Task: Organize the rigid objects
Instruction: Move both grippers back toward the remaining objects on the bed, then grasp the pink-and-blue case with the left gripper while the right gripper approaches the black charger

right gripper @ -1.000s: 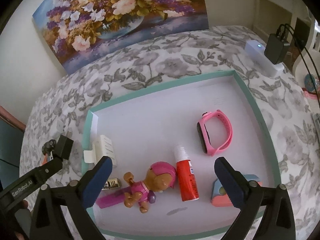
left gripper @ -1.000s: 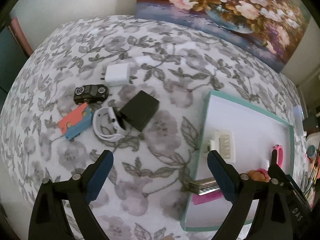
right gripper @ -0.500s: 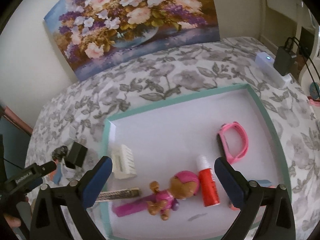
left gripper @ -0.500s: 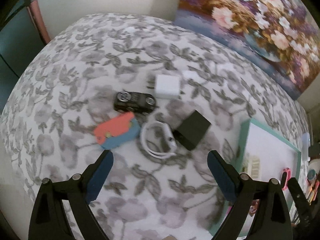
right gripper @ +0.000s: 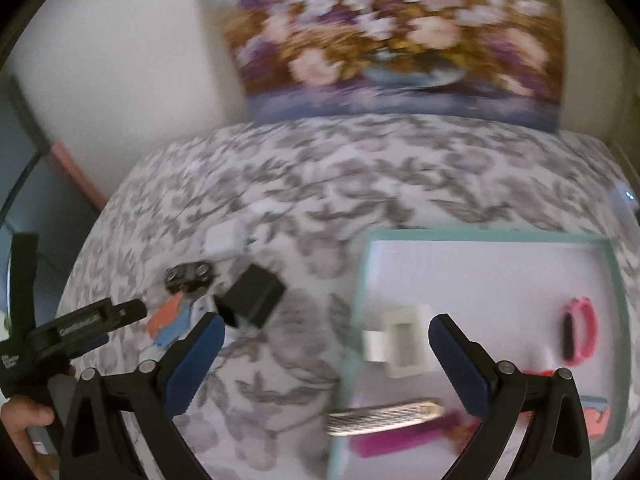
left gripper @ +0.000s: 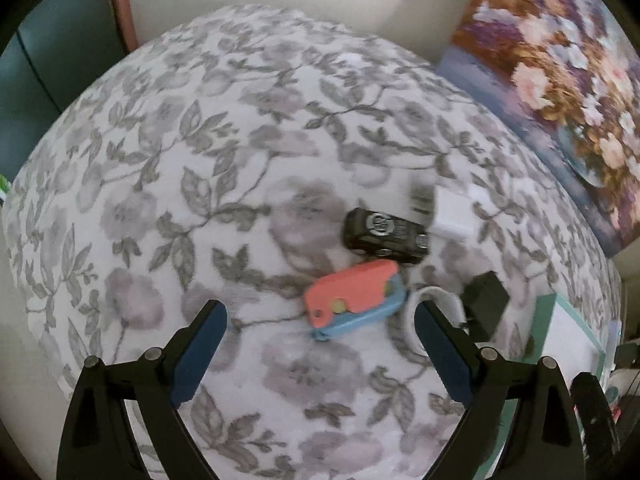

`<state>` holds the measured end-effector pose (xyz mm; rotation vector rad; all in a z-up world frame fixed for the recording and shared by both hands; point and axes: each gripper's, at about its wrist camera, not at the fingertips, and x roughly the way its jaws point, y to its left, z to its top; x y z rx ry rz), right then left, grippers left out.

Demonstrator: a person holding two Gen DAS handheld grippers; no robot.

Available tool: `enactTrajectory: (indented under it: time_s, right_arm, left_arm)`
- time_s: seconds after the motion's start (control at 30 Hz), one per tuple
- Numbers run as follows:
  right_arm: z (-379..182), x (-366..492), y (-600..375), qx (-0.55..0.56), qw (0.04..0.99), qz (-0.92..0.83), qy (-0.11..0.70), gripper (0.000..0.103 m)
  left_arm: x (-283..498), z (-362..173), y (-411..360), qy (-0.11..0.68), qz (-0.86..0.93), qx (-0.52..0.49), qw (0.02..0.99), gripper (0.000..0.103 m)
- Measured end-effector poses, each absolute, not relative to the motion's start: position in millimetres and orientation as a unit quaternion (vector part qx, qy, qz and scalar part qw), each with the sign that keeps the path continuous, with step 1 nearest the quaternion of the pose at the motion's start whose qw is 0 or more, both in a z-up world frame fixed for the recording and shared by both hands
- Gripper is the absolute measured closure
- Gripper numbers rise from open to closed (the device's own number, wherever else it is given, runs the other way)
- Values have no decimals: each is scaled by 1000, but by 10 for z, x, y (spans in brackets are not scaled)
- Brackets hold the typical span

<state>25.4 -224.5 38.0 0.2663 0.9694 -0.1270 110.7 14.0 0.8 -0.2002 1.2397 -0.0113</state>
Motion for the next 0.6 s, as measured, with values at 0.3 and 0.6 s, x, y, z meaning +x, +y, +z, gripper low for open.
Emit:
enactTrajectory:
  time_s: [0.3, 0.6]
  right_arm:
    - [-65, 642, -1828, 91, 854, -13, 512, 0]
    - [-316, 787, -1834, 107, 840, -10, 532, 0]
  left_arm:
    - [1242, -271, 277, 604, 14, -111, 789, 8]
    - [1360, -433, 183, 621, -19, -73, 780, 8]
